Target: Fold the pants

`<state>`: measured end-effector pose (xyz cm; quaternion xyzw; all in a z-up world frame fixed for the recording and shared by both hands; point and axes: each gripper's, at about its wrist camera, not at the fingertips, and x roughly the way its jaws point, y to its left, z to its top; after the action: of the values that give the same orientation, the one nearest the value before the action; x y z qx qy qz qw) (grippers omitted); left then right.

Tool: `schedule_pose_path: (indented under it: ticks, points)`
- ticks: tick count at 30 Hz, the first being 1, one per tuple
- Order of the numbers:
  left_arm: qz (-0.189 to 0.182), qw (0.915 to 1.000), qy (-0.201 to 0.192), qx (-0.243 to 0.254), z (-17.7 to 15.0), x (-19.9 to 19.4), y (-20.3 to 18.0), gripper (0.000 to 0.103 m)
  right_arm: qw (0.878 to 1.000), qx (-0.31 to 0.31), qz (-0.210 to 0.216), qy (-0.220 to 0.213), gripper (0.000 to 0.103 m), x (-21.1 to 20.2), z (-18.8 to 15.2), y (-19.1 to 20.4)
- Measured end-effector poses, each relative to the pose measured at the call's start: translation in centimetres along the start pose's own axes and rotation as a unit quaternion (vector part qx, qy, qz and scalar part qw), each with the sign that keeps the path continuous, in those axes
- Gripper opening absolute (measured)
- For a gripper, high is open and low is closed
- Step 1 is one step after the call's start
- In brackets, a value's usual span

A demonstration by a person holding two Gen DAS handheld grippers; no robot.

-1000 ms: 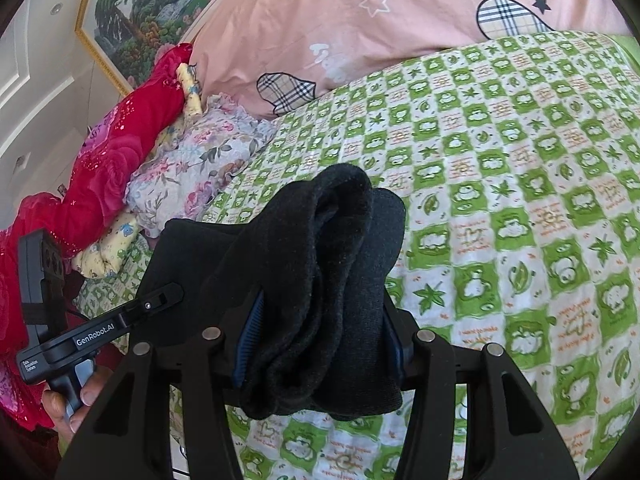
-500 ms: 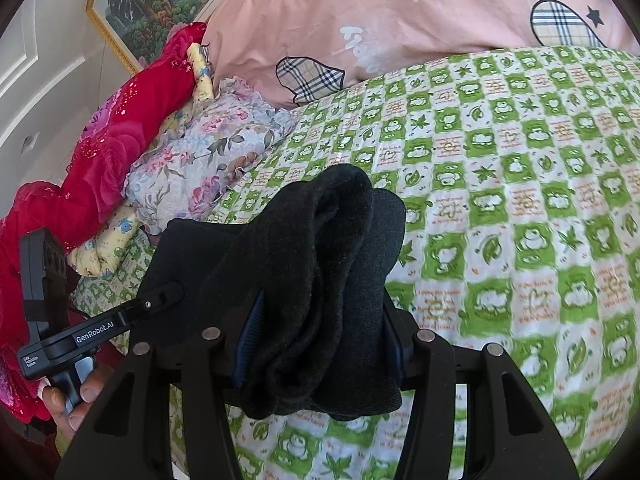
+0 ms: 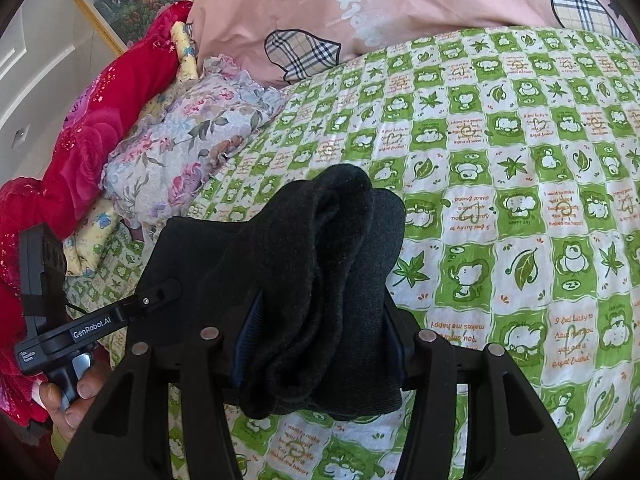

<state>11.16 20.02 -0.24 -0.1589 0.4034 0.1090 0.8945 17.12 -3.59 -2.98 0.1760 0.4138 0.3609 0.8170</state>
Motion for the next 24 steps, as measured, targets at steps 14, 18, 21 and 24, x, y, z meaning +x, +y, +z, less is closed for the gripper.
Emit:
schedule_pose_path:
  ticks: [14,18,21,24]
  points:
    - [0.001,0.9999,0.007,-0.011,-1.2,0.2,1.3,0.062,1.000,-0.001,-0.020,-0.012,0.076,-0.2,-0.9,-1.5]
    - [-0.002,0.9999,0.010,-0.014,-1.6,-0.3,1.6,0.066,0.999,-0.009,-0.027,-0.021,0.078,-1.1,-1.2,-0.9]
    - [-0.003,0.9999,0.009,-0.013,-2.0,-0.8,1.8,0.067,0.999,-0.013,-0.030,-0.026,0.081,-1.7,-1.5,-0.5]
    - [-0.004,0.9999,0.001,-0.014,-2.5,-1.5,1.9,0.073,0.999,-0.018,-0.034,-0.029,0.083,-2.2,-1.9,-0.1]
